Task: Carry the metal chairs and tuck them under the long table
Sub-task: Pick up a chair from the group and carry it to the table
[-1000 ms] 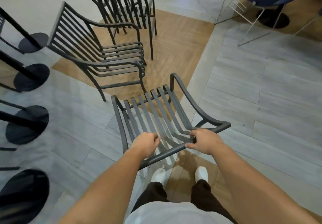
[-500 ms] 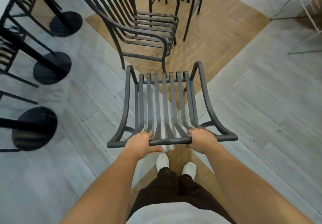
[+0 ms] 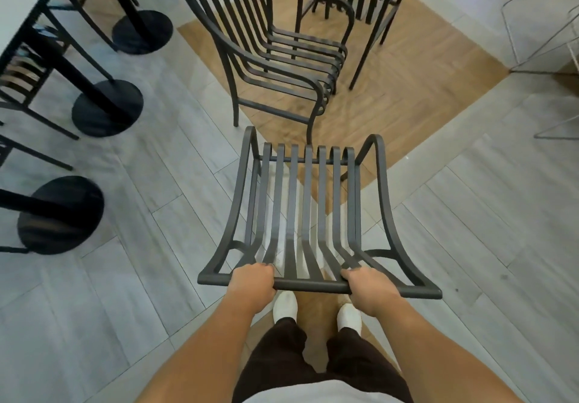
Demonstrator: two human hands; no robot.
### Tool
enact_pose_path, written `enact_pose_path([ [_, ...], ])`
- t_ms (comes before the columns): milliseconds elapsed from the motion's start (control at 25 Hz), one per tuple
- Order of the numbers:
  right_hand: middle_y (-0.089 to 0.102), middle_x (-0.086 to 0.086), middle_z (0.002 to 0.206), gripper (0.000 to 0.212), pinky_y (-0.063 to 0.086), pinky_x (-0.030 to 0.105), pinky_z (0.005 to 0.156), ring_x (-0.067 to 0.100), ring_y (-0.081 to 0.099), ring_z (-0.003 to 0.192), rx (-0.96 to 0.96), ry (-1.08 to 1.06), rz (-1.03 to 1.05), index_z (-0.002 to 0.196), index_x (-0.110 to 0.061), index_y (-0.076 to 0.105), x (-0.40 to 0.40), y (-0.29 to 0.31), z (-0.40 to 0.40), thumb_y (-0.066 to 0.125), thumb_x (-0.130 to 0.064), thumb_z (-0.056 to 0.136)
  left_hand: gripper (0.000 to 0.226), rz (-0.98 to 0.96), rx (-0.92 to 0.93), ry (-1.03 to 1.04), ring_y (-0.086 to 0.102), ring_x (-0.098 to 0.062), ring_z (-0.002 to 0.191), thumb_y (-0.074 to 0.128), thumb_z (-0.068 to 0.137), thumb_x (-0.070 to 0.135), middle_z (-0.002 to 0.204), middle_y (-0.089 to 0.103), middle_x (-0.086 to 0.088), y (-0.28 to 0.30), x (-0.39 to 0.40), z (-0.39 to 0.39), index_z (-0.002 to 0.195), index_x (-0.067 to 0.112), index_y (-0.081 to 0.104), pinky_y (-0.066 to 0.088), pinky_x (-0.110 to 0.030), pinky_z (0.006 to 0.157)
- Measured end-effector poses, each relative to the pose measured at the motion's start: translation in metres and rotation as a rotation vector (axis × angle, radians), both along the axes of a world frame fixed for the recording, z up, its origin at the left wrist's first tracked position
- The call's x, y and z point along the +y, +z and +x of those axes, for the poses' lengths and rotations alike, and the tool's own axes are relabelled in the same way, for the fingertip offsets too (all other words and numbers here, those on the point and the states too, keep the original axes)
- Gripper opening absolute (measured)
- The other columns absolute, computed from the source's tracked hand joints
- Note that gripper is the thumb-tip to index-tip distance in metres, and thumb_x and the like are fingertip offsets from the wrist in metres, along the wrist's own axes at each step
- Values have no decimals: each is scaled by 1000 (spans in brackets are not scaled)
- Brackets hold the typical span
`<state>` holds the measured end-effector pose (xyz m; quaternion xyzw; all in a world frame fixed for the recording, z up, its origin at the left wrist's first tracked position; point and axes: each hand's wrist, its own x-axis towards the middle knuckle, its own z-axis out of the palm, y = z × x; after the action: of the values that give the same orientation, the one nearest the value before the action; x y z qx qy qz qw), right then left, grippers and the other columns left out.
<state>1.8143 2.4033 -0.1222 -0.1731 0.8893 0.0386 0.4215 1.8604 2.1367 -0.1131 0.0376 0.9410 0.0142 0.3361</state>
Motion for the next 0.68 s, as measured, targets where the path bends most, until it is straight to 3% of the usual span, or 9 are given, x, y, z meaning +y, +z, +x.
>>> enact_pose_path([
  [280,65,1,116,38,55,42,93,27,62,107,19,119,-23,125,-26,57,39,5,-31,50,-6,94,25,5,1,139,67,-21,96,55,102,37,111,67,0,-5,46,1,120,20,62,56,-35,87],
  [520,66,-2,104,23,57,45,90,24,65,97,18,273,-133,112,-27,59,78,0,-60,53,-13,96,24,-28,-15,375,67,-23,103,55,96,34,113,68,3,-4,95,8,117,27,63,53,-37,83],
  [680,66,0,104,23,57,46,90,26,64,97,-21,411,-121,113,-26,58,112,2,-78,52,-12,95,21,-28,-29,489,67,-23,101,53,94,32,111,68,4,-1,143,23,113,27,61,49,-35,77],
])
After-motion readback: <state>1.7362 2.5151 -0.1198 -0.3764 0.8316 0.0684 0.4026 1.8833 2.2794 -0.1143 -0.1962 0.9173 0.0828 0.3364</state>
